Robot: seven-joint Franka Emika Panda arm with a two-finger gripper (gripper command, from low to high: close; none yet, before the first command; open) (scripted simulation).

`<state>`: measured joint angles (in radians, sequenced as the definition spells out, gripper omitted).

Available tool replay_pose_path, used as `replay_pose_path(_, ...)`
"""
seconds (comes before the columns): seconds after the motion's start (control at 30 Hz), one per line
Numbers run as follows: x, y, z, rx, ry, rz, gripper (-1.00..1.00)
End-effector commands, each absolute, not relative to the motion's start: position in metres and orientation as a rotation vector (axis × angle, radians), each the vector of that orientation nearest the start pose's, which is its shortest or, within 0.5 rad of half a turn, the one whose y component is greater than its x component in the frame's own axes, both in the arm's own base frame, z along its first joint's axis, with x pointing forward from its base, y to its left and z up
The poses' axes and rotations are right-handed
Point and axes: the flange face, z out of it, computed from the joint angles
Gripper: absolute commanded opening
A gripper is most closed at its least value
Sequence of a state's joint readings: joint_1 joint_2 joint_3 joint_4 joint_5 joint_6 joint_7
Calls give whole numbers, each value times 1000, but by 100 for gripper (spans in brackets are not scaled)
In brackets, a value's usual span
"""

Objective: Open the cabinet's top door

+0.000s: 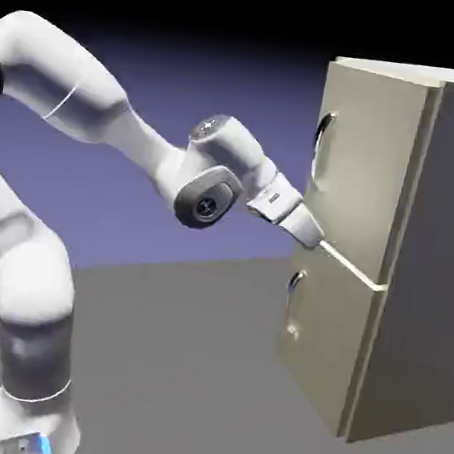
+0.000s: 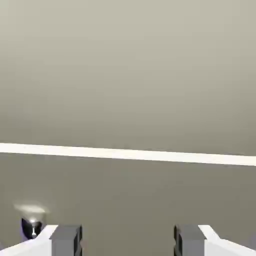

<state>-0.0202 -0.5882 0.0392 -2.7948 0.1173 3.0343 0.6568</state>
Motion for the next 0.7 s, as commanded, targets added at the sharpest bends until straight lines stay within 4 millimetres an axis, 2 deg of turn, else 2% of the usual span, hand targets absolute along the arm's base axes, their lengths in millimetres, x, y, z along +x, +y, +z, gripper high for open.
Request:
replay_pose_path(0.0, 389, -3, 477, -2436, 962, -1084, 0)
replay_pose_path(0.33, 381, -17, 520, -2306, 977, -1200, 0)
replay_pose_path(0.67, 368, -19, 549, -2179, 964, -1319, 0)
